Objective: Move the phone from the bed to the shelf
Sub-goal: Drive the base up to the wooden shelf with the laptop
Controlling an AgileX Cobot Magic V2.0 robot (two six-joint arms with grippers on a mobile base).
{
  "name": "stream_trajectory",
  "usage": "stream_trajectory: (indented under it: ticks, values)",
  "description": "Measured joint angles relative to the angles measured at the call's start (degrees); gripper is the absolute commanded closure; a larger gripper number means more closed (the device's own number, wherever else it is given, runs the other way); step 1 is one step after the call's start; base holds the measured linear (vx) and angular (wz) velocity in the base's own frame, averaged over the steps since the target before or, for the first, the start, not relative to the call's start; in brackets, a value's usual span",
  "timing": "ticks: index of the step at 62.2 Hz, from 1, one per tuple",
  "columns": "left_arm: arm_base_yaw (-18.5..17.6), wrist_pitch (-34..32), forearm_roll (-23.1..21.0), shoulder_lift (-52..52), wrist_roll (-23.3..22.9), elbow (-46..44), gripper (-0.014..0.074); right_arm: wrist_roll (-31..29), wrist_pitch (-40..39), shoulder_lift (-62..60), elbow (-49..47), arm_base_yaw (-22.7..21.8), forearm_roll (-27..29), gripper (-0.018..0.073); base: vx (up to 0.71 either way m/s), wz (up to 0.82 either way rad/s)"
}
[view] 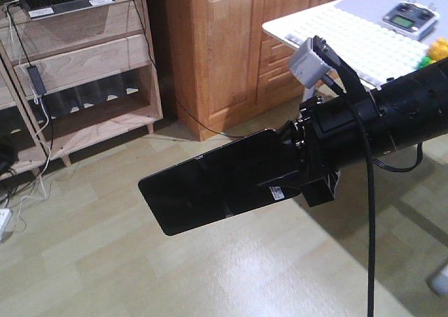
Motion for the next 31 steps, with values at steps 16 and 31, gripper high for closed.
stream_trajectory:
  ticks: [16, 31]
  values:
    - [0.00, 0.00, 0.00, 0.00, 0.00, 0.00, 0.0595, 0.00, 0.00, 0.00, 0.00, 0.00, 0.00, 0.0561, 0.50, 0.11]
    - [0.00, 0.00, 0.00, 0.00, 0.00, 0.00, 0.0595, -0.05, 0.00, 0.00, 0.00, 0.00, 0.00, 0.0561, 0.51, 0.08]
